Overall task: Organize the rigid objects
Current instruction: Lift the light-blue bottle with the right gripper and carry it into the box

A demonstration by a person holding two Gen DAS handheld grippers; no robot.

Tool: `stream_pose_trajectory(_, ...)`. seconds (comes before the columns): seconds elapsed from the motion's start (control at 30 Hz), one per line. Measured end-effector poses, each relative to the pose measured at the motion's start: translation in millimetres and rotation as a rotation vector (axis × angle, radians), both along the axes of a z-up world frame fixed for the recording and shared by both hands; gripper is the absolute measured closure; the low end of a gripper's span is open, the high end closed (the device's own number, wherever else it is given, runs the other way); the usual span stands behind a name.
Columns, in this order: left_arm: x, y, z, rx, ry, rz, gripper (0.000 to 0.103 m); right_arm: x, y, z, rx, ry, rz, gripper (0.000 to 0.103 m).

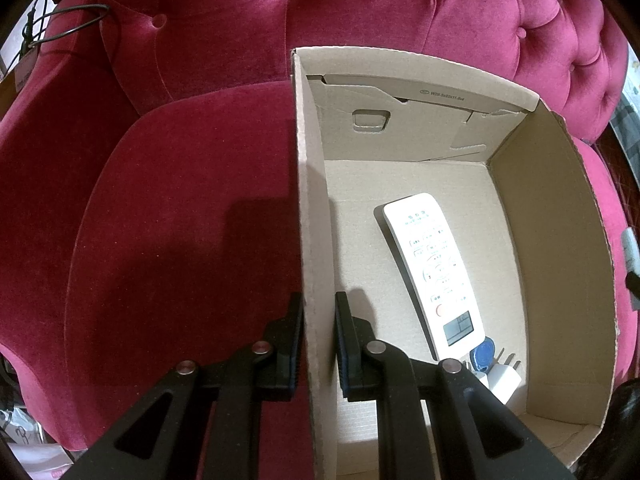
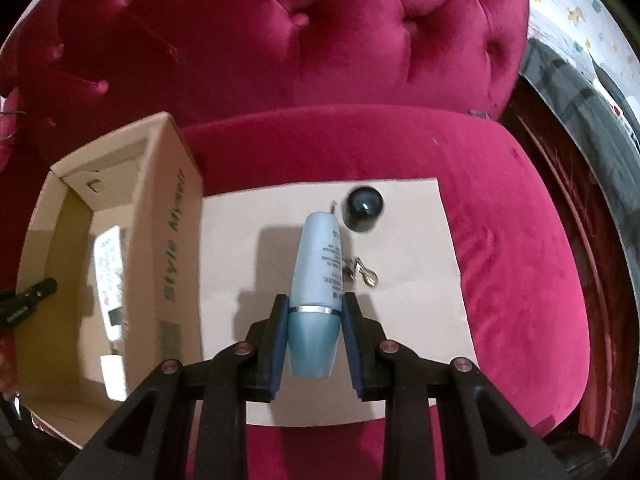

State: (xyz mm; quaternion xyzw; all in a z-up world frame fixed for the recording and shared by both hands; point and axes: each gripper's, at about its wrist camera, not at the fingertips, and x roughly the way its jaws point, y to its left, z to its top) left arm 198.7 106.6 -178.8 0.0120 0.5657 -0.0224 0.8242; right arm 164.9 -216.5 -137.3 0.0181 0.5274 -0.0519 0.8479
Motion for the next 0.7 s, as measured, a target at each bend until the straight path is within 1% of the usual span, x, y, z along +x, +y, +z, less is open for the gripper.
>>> stream_pose_trajectory(0.37, 0.3, -0.1, 0.3, -0.001, 0.001, 0.0, 0.088, 9.4, 30.7, 38.6, 0.01, -0.072, 0.066, 0.076)
stream_pose_trajectory(0.53, 0.4, -0.3, 0.0, 0.0, 0.001, 0.0, 0.087, 12.8, 44.3, 49.4, 0.01, -0.093, 0.098, 0.076)
stream_pose_trajectory(0.7, 0.3, -0.1, 0.5, 0.0, 0.0, -0.001, 0.088, 17.0, 58.2, 54.1, 0.014, -0.105, 0.127, 0.076)
